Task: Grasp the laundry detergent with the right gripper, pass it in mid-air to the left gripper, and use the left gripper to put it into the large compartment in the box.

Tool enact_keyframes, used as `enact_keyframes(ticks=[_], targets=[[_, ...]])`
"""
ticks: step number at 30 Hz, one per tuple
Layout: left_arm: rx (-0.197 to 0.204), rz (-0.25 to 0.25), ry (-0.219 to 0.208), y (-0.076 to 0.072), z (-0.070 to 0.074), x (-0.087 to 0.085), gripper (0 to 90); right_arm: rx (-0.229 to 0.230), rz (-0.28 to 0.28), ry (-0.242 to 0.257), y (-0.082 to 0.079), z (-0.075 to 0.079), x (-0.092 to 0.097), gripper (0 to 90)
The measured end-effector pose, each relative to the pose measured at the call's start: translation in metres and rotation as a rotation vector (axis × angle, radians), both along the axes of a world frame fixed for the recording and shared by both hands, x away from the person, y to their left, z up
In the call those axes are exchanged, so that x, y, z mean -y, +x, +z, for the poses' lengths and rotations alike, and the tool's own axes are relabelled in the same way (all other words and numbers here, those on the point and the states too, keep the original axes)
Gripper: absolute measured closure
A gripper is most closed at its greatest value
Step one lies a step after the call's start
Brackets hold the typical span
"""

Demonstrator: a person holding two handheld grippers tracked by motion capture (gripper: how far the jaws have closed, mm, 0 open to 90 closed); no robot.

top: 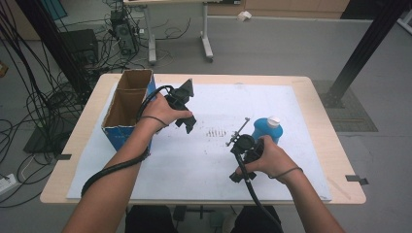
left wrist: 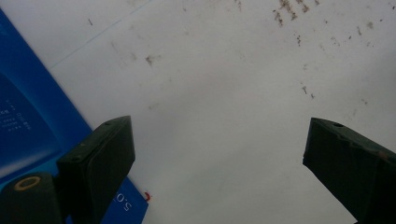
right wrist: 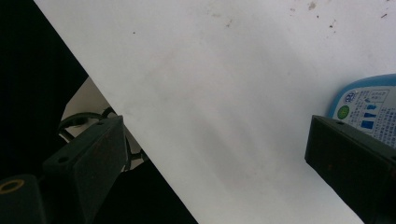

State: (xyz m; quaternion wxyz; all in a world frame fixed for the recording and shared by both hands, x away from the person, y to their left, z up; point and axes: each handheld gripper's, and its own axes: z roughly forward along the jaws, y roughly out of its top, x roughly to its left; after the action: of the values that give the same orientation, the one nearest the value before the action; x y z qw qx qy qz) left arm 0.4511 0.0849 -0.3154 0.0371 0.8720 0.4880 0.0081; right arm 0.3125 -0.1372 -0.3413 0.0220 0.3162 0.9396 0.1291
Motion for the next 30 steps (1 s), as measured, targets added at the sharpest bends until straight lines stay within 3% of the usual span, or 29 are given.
enact_keyframes(ticks=[13, 30], targets=[[-0.006, 0.007, 0.002, -0.007, -0.006, -0.003, 9.3, 0.003, 0.003, 0.003, -0.004, 0.002, 0.000, 5.7], [-0.008, -0.006, -0.022, -0.031, -0.005, -0.008, 9.3, 0.013, -0.003, 0.005, -0.017, 0.005, 0.014, 5.5]])
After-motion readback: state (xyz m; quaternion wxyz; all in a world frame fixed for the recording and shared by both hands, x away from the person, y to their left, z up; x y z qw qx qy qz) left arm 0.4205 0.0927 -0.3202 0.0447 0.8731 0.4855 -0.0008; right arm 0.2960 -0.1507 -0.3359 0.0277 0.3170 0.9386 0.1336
